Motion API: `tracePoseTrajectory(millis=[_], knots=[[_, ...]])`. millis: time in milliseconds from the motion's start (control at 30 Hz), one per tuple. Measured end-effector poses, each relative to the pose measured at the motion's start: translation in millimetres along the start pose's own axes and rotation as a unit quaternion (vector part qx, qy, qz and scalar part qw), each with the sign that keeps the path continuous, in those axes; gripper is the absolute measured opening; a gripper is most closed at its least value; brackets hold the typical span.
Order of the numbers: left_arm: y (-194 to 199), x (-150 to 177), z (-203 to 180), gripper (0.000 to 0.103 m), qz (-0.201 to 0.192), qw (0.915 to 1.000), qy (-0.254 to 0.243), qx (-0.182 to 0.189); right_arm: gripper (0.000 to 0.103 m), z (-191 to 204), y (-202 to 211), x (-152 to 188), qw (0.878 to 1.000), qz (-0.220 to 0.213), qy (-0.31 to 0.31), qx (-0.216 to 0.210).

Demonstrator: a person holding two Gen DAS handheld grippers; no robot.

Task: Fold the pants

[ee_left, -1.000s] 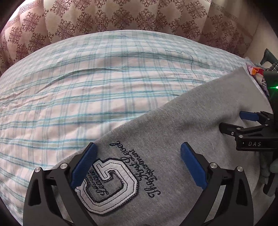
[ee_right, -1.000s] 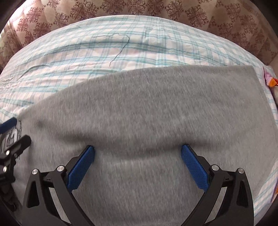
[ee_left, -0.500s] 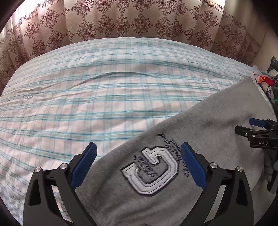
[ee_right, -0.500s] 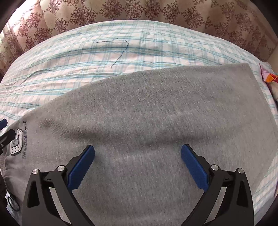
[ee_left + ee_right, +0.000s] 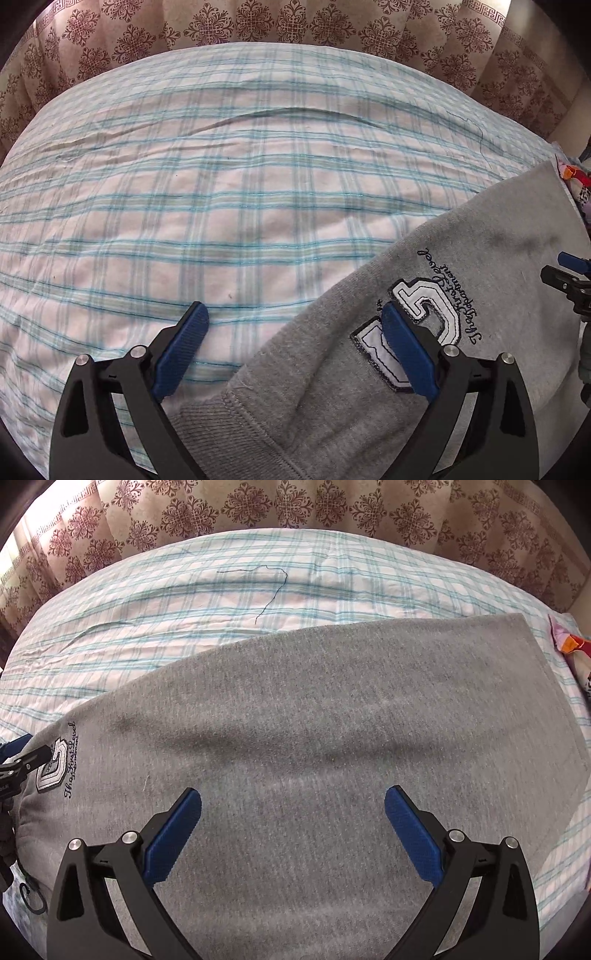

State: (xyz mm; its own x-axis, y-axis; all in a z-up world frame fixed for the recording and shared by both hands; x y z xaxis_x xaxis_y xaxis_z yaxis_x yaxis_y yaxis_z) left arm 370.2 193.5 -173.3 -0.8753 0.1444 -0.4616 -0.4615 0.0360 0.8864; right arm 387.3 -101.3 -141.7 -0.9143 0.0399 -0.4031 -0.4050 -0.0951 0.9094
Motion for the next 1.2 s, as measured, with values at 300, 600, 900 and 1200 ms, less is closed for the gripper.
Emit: tracePoseTrajectory(millis=[300,600,900,1200], knots=[[24.6,0.1,-27.1,0.011,-0.011,0.9988,-0.043,0.023,0.098,-17.5,-1.7,-7.9,1.000,-0.004,-0.010,0.004],[73.5,22.2,-64.3,0.007,-0.044,0.9944,-0.085,0.045,0.098,-89.8,2.9,-55.7,0.994,-0.027,-0.109,0.019],[87.3,61.0,-91.9,0.007,-0.042,0.9925,-0.093,0.067,0.098,-167.0,-0.5,-138.5,0.971,-0.065,-0.228,0.030],[96.7,85.4,-112.1,0.007,-0.037,0.9893,-0.111,0.087,0.098,-179.3,-31.1,-212.9,0.959,-0.053,-0.279,0.005]])
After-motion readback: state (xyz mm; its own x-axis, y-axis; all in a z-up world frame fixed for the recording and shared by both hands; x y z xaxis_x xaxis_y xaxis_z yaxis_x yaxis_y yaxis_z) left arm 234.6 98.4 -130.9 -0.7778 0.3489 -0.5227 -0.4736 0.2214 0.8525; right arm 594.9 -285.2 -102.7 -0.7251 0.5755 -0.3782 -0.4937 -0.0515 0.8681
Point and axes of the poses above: each gripper's, at about its wrist camera, not at the fingertips, and y roughly against the way its jaws point, z to its left, x to its underside, the point moved 9 cm from there along -y, roughly the way its jaws point, and after that the axes turned 15 degrees about -y, right-handed, at the moved point
